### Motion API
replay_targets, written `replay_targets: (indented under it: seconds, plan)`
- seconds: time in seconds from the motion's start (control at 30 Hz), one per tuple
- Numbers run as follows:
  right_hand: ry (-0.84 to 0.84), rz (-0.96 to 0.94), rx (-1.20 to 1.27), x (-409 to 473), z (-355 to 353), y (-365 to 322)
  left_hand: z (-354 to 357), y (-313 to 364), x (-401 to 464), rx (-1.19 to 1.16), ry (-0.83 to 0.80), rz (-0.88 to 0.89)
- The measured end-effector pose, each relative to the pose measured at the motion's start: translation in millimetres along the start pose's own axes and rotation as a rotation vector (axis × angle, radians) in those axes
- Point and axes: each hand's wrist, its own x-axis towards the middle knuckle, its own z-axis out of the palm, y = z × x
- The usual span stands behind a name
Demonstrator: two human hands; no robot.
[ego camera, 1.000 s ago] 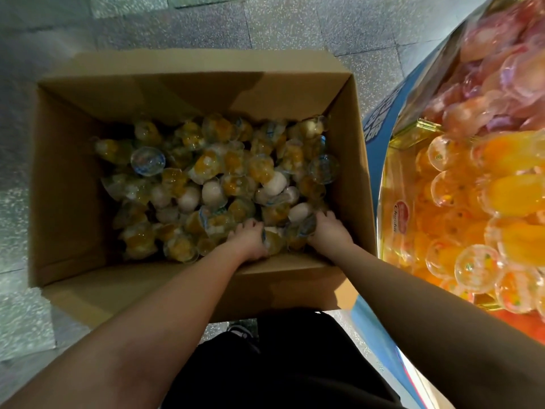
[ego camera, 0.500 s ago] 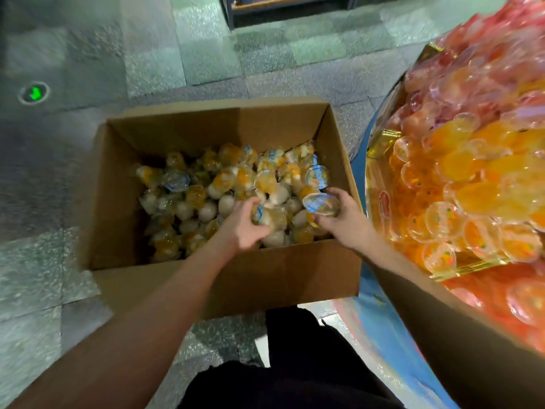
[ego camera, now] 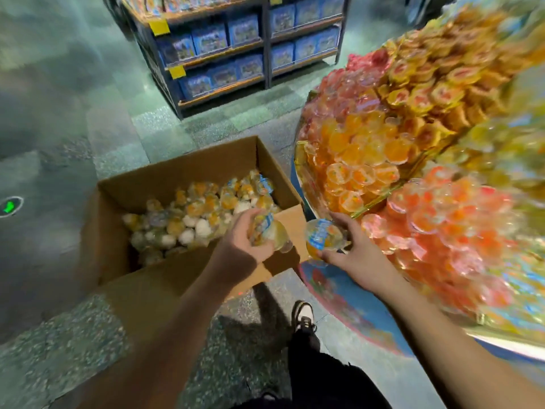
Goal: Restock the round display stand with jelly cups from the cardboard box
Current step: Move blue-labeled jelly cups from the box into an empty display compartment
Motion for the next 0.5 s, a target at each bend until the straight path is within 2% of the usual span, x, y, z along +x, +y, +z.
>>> replay_targets:
  seconds: [0.13, 0.27, 0.5]
  plan:
    - [0.136, 0.006, -0.004, -64, -55, 9, 35, 55, -12, 0.055, -0.097, 0.051]
    - [0.255, 0.054, 0.027, -120, -103, 28, 87, 100, -20, 0.133, -0.164, 0.181]
    - [0.435, 0.128, 0.012, -212, -194, 102, 205, 178, -41, 0.178, -0.358, 0.297]
